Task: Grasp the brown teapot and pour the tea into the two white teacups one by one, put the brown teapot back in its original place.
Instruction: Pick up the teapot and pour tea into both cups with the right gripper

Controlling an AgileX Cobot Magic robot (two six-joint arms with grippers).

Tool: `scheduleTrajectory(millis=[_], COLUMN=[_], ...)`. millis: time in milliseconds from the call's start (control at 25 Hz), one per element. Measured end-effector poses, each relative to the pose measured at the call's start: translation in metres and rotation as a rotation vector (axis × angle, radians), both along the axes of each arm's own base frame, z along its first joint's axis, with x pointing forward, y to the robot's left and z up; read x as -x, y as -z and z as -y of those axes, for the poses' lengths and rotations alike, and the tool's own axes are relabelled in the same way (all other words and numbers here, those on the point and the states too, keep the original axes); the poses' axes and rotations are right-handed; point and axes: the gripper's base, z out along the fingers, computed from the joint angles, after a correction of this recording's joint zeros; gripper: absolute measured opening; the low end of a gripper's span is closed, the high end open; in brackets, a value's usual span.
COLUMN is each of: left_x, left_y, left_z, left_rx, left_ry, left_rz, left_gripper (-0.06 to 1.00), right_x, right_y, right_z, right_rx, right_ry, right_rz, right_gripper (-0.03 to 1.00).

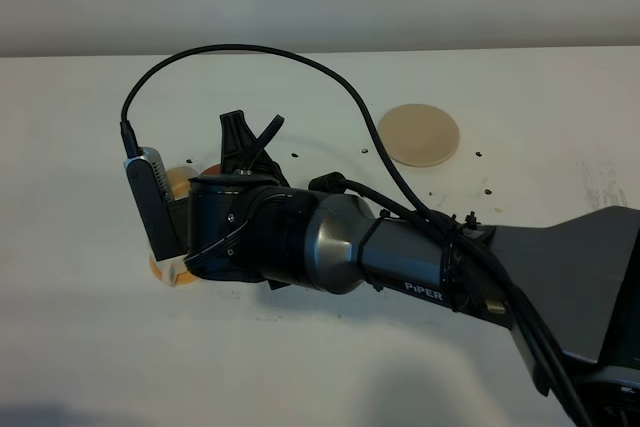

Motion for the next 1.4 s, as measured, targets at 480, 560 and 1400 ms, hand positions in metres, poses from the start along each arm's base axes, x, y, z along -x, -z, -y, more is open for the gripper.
scheduleTrajectory(millis=[480,560,1400], left_x=[0.0000,0.0000,0.0000], left_y=[0.0000,0.0000,0.0000], left_z=[0.0000,0.0000,0.0000], left_rx=[0.000,0.000,0.000], left_ry=[0.000,0.000,0.000], left_rz=[0.000,0.000,0.000], left_gripper=[0.56,0.56,0.56], right_x=[-0.0012,-0.0013,-0.0028], right_y=[-0.0012,-0.0012,-0.0027], right_z=[0.0000,0.0000,-0.0001], right_rx=[0.009,0.010,0.035], right_ry=[-0.010,-0.010,-0.038], right_rz=[0.020,0.021,0.048], right_gripper=[0.10,0.10,0.10])
